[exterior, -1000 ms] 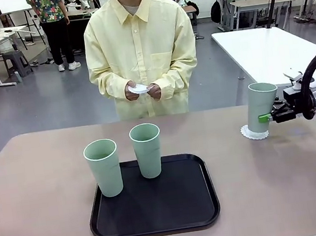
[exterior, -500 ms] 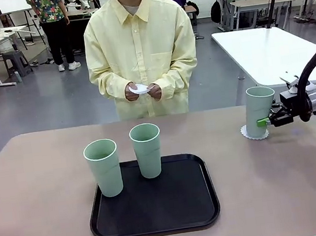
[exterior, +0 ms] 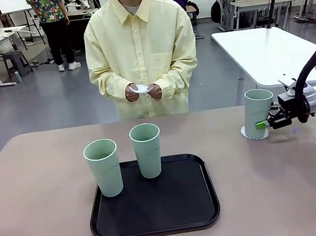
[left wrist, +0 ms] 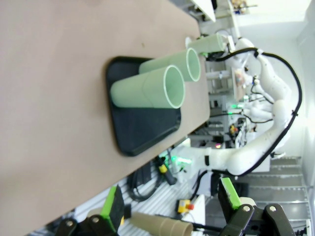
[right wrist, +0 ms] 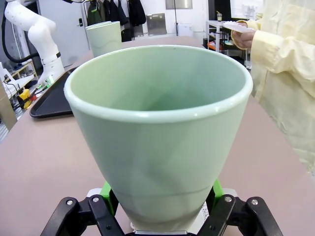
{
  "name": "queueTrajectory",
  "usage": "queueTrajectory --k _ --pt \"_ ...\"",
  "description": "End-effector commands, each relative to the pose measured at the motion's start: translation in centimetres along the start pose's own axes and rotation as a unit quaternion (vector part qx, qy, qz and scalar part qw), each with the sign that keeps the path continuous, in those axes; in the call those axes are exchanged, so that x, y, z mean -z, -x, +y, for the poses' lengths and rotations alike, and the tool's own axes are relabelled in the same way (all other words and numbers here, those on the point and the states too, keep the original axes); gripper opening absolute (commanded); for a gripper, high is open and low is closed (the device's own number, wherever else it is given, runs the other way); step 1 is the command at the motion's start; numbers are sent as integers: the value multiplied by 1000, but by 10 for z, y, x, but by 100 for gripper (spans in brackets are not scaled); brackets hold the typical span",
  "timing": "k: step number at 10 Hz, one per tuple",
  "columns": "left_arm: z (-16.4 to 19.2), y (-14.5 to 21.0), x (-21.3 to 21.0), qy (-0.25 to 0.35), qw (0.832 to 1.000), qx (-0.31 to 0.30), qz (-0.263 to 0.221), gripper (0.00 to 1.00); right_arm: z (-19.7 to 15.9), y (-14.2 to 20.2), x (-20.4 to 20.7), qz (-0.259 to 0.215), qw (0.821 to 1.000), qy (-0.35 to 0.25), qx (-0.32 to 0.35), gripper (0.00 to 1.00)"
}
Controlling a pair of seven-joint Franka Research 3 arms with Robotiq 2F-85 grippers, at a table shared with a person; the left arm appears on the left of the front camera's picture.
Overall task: Place coasters on the table and set cups on them.
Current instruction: Pick up one Reusable plastic cup and place it on a coaster set by the human.
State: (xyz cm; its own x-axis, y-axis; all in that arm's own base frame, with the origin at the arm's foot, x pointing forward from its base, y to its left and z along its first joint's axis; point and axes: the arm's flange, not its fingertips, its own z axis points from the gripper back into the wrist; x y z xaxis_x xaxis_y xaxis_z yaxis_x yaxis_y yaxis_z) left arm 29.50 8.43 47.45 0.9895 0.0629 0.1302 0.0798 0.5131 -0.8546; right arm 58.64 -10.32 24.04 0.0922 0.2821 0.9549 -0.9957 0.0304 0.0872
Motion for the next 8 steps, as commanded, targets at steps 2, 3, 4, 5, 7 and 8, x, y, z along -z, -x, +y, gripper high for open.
queueTrajectory --k 2,3,4,5,7,8 --pt "2 1 -1 2 1000 7 0 100 -5 1 -2 9 1000 -7 -13 82" --pt "2 1 -1 2 1000 7 0 100 -6 0 -2 8 1000 -6 -16 82" --pt "2 1 -1 2 1000 7 0 100 -7 0 -3 8 1000 -5 -17 82" --pt "2 1 -1 2 1000 7 0 100 -7 0 -3 8 1000 -6 -15 82" --pt "2 1 -1 2 1000 7 0 100 -8 1 -4 14 1000 -3 -13 82" --pt "2 1 -1 2 1000 7 0 100 -8 1 -4 13 1000 -4 -10 82"
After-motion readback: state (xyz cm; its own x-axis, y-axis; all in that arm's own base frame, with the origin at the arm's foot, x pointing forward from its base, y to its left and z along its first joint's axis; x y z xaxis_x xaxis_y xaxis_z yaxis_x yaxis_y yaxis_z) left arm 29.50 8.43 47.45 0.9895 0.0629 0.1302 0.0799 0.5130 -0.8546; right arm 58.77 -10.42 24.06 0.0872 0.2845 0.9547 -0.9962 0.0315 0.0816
